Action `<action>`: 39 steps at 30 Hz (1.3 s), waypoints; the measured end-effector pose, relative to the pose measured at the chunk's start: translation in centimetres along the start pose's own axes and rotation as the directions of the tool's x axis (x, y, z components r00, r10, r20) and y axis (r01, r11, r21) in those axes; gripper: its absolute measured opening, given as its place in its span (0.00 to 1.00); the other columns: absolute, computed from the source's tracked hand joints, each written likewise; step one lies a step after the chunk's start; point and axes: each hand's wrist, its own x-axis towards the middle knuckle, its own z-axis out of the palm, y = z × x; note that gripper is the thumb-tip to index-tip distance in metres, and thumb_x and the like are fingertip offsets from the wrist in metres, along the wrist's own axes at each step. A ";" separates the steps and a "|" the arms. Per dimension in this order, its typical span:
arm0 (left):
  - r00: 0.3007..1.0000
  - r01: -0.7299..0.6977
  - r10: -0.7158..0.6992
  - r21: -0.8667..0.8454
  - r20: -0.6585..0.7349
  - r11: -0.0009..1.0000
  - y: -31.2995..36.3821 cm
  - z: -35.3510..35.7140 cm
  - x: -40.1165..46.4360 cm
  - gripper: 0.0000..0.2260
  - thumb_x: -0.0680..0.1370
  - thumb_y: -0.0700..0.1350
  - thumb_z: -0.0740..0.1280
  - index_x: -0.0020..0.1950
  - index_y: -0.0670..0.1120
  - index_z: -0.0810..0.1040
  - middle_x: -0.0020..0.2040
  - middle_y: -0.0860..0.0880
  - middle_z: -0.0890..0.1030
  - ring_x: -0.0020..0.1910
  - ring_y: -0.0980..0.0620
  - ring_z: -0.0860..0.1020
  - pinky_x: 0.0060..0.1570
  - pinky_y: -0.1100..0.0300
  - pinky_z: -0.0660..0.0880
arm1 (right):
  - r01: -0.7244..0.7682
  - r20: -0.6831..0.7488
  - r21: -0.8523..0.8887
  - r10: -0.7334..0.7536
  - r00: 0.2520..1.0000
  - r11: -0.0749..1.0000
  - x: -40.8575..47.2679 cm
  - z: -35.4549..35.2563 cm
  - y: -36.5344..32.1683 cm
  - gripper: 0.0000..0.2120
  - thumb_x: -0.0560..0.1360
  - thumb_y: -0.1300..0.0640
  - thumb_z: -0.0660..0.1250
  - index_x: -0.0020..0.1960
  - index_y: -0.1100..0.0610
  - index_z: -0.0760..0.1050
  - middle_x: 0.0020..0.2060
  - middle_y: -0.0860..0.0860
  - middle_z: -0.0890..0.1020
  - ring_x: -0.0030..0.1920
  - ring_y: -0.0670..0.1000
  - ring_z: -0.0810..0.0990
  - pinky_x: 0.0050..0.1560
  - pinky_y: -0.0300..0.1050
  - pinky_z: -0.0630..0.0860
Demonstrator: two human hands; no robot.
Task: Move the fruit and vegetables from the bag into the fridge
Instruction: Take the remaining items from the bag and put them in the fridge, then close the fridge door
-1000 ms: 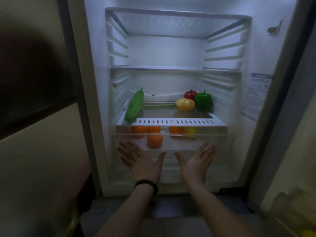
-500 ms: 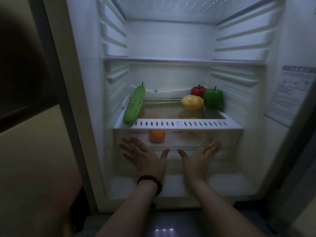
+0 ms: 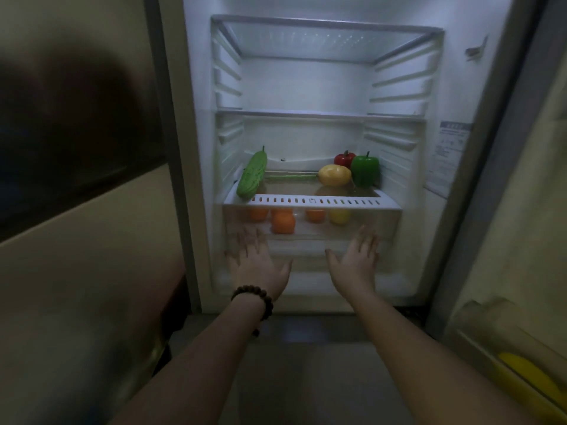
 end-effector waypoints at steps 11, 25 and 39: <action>0.998 -0.059 0.060 0.027 -0.002 0.998 1.6 -5.4 -16.0 0.34 0.77 0.64 0.50 0.77 0.51 0.42 0.78 0.51 0.41 0.75 0.48 0.37 0.71 0.41 0.39 | 0.242 0.061 -0.025 -0.240 0.969 0.970 -13.8 -6.8 2.6 0.33 0.79 0.50 0.59 0.77 0.59 0.47 0.76 0.58 0.44 0.76 0.56 0.40 0.75 0.55 0.45; 0.947 -0.320 0.320 -0.019 -0.004 0.947 7.8 -9.0 -28.4 0.32 0.78 0.64 0.48 0.77 0.51 0.45 0.78 0.50 0.47 0.76 0.48 0.41 0.72 0.40 0.41 | 0.429 -0.178 -0.345 -0.507 0.843 0.835 -28.3 -22.1 8.8 0.27 0.69 0.60 0.70 0.67 0.61 0.70 0.73 0.64 0.60 0.74 0.64 0.56 0.68 0.65 0.63; 0.875 -0.467 0.479 -0.134 0.071 0.874 12.3 -11.9 -46.9 0.33 0.77 0.65 0.46 0.77 0.51 0.44 0.78 0.50 0.47 0.76 0.47 0.40 0.72 0.41 0.41 | 0.216 -0.227 -0.477 -0.357 0.906 0.852 -43.4 -34.6 18.5 0.27 0.72 0.57 0.67 0.70 0.59 0.67 0.75 0.61 0.57 0.75 0.62 0.51 0.71 0.64 0.57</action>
